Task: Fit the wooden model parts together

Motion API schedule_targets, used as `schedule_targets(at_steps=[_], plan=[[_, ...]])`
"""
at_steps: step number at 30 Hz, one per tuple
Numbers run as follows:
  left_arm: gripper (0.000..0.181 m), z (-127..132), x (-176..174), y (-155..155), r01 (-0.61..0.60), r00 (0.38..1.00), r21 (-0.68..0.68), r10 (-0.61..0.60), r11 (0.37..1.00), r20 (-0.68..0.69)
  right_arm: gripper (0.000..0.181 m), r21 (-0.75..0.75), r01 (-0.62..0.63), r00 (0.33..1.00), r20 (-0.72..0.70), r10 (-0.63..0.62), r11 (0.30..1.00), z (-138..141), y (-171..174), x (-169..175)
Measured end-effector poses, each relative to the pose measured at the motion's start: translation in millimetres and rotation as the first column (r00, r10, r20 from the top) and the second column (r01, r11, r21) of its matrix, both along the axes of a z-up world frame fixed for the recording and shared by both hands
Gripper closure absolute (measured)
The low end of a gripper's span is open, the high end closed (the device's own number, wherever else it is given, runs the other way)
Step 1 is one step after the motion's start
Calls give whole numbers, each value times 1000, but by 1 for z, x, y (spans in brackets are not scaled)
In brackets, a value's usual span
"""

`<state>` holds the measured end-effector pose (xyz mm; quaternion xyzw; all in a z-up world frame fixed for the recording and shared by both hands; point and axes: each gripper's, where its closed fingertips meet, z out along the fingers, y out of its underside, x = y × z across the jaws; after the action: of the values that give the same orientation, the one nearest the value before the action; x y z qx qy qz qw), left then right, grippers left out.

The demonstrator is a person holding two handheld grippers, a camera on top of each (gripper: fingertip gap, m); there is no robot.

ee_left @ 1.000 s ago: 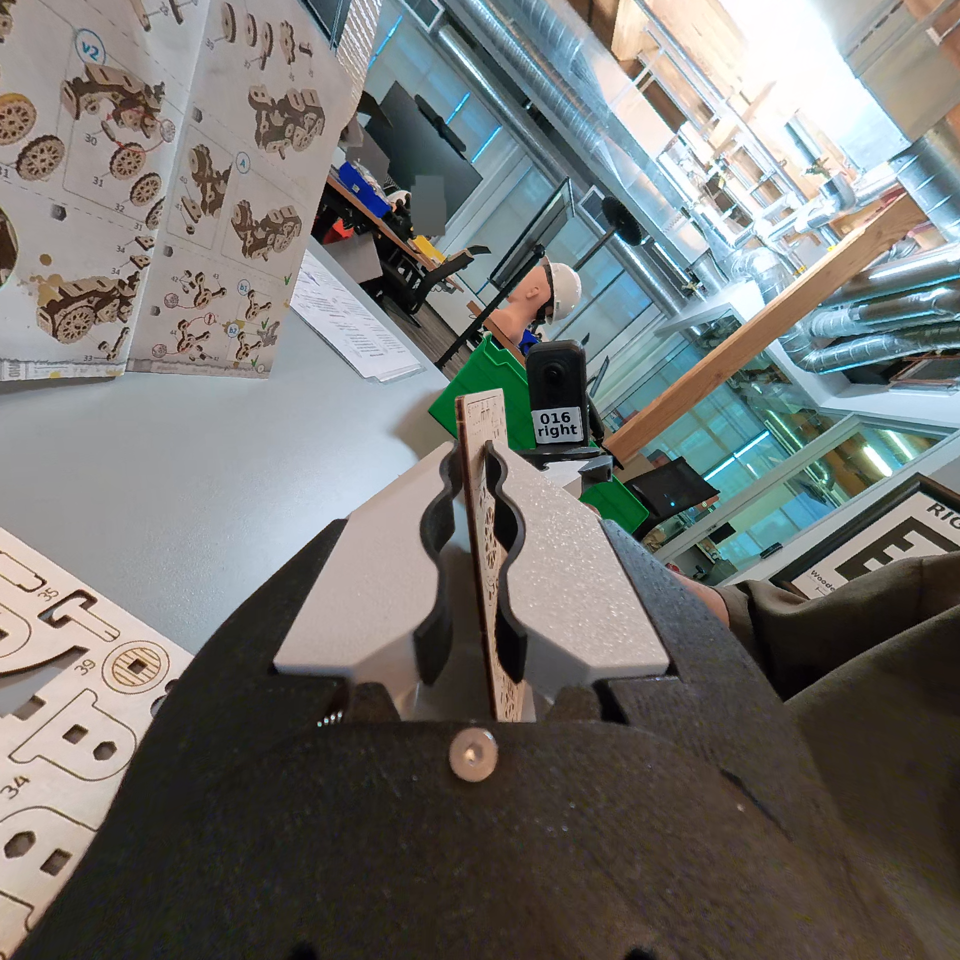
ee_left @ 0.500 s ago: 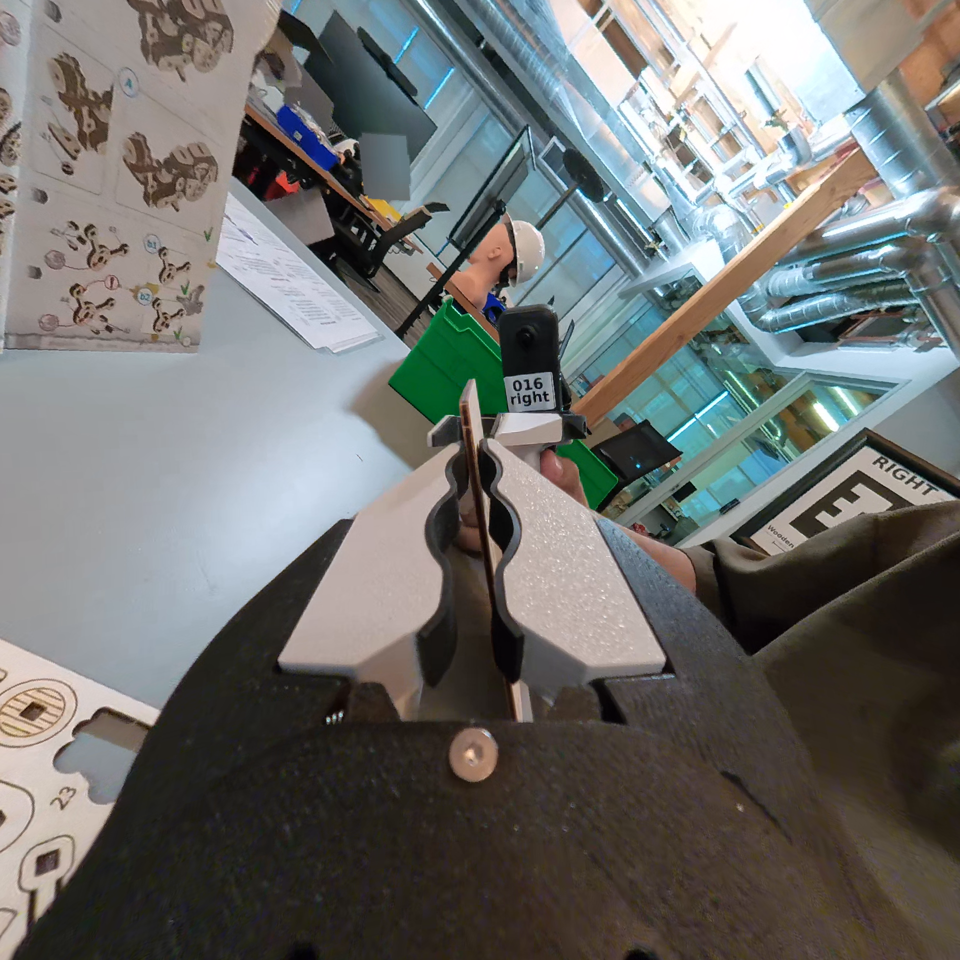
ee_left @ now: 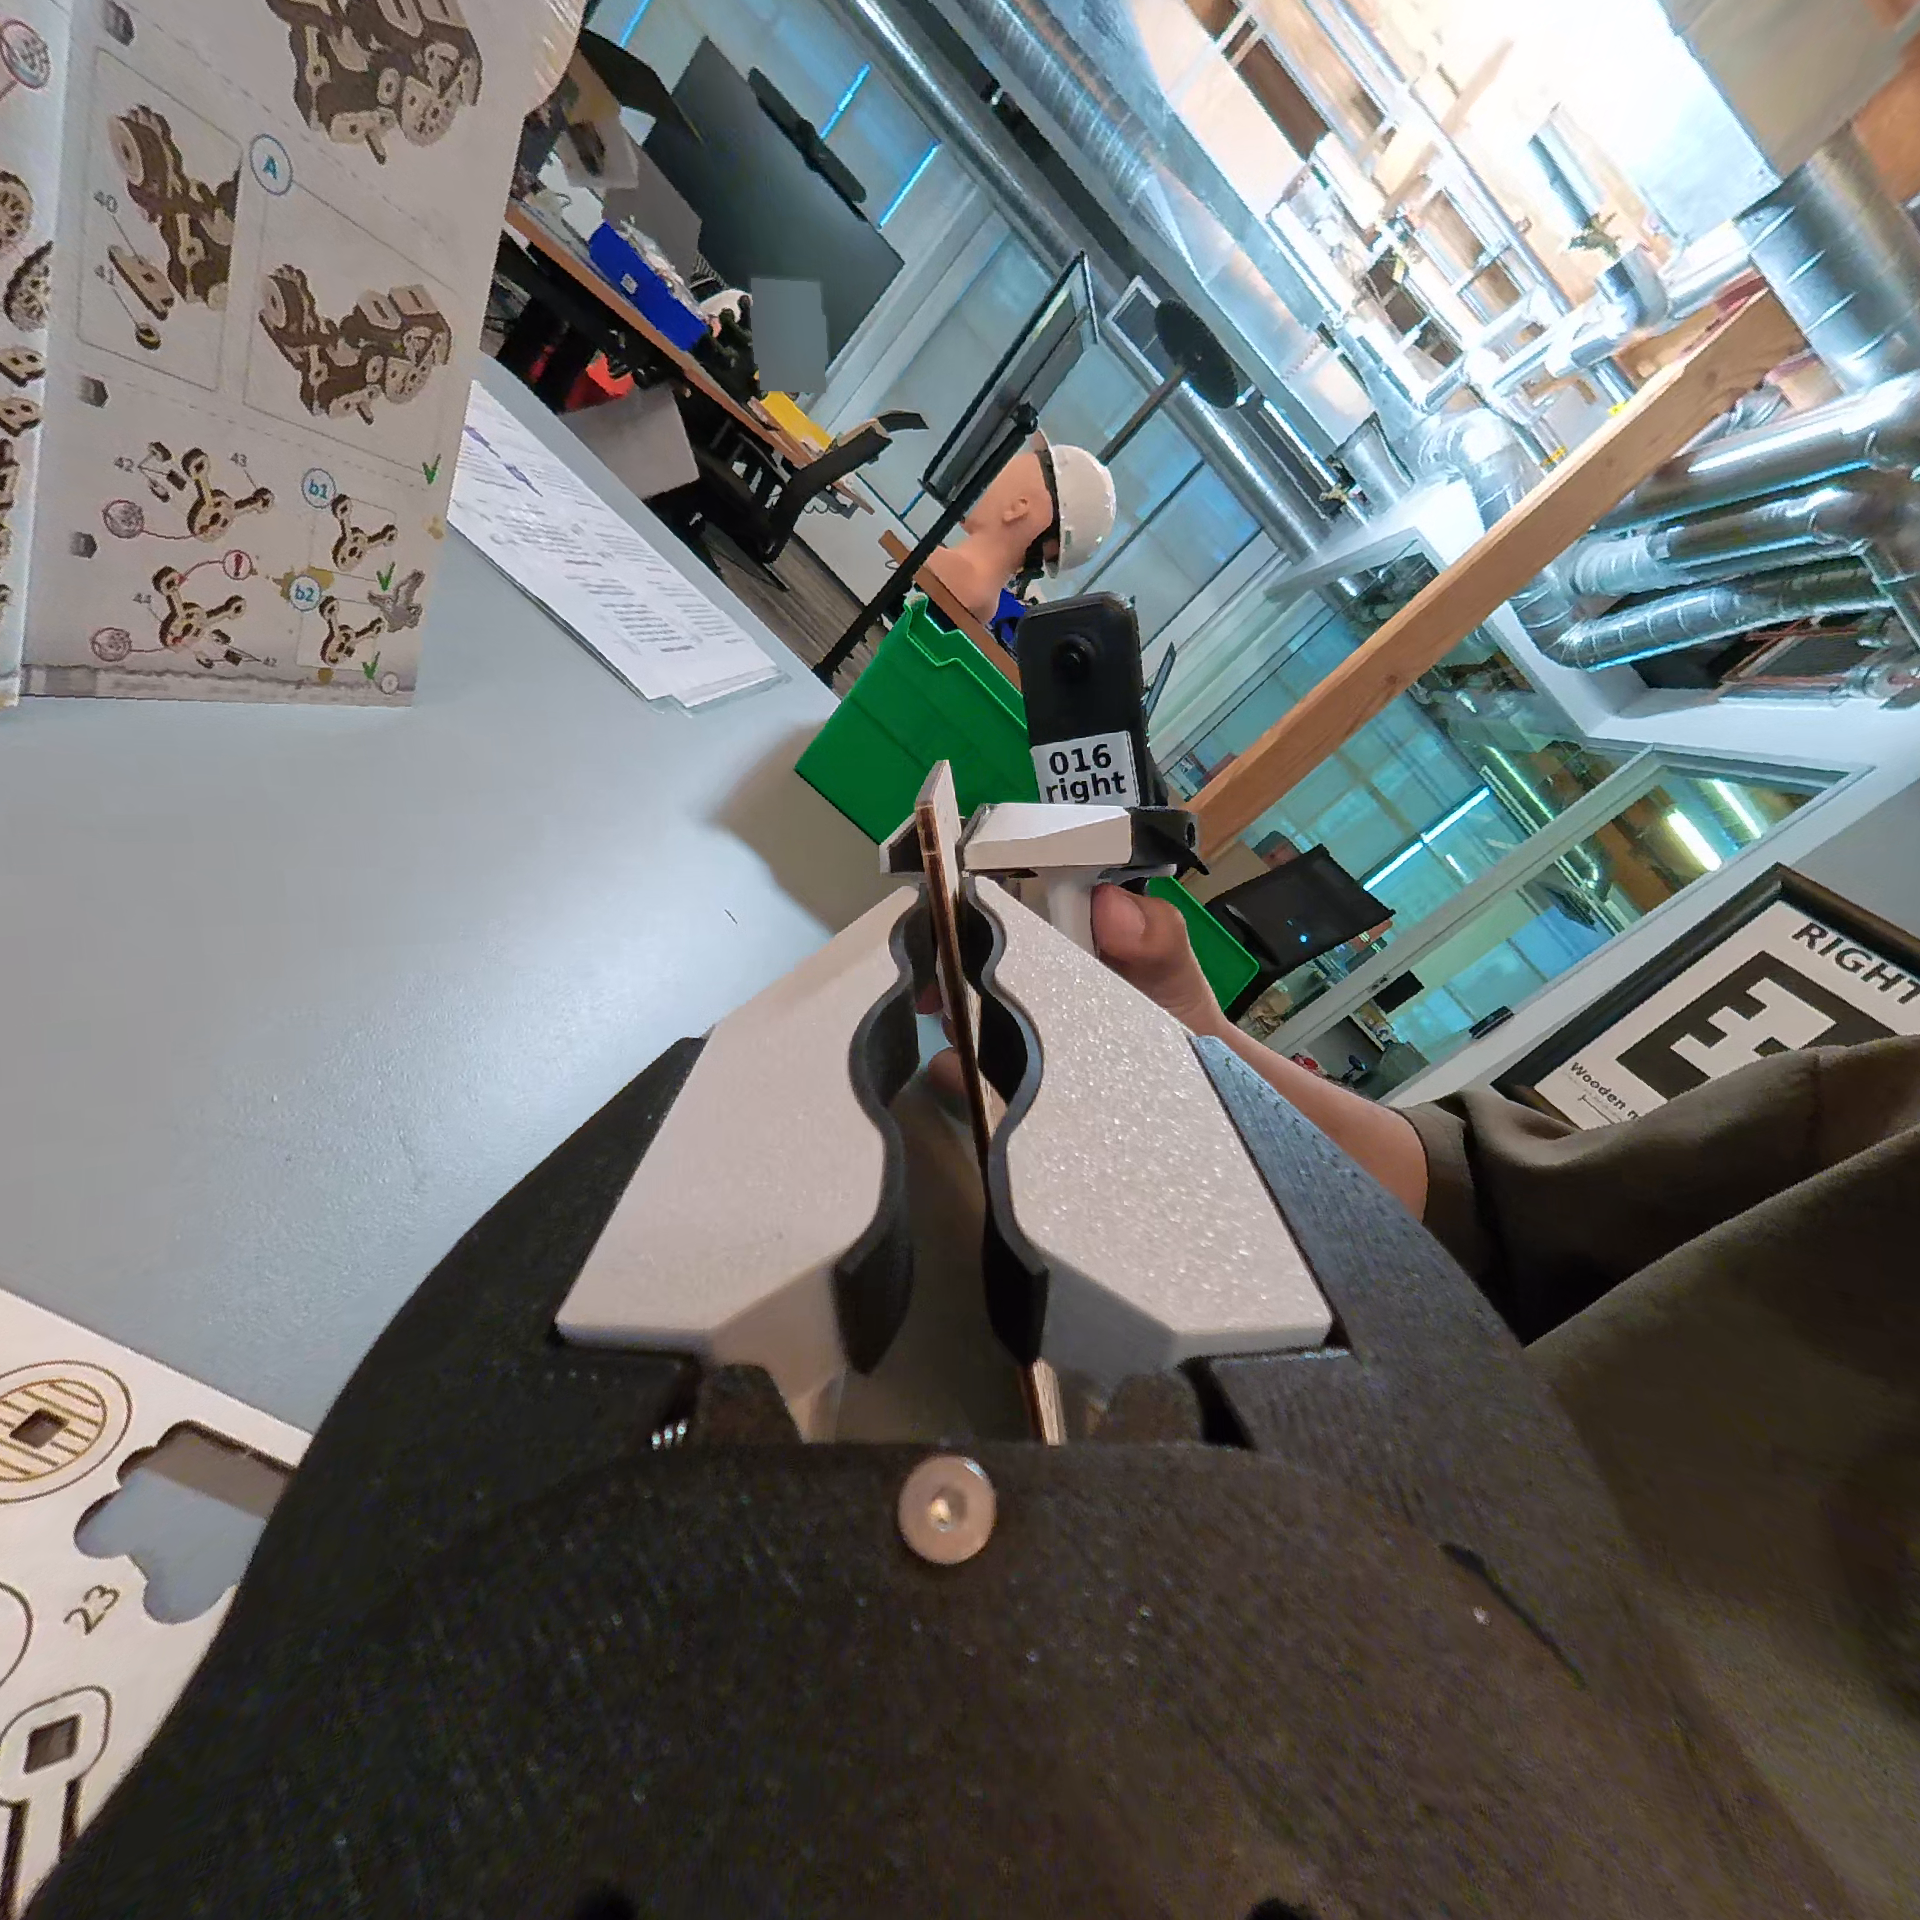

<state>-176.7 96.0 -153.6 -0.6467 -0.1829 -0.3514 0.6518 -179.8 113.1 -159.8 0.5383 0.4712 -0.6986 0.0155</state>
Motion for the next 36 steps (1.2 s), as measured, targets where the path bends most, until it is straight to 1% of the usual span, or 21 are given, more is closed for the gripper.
schedule_targets(at_steps=[14,17,21,28,36], plan=[[181,-1,0,1,-13,1000,-10,13,1000,-15,165,37,20,1000,9,-21,999,-2,1,-2],[180,-2,4,3,4,1000,-18,-4,1000,-21,159,50,5,1000,19,-6,999,-4,-3,-2],[181,1,3,3,-10,1000,-1,10,1000,-14,162,46,12,1000,11,-13,999,-1,-4,-2],[181,0,3,3,-16,1000,-3,16,1000,-17,163,34,25,999,23,-26,999,-1,2,-2],[181,0,3,4,-13,1000,-5,13,1000,-11,164,71,31,999,14,-32,997,0,4,-2]])
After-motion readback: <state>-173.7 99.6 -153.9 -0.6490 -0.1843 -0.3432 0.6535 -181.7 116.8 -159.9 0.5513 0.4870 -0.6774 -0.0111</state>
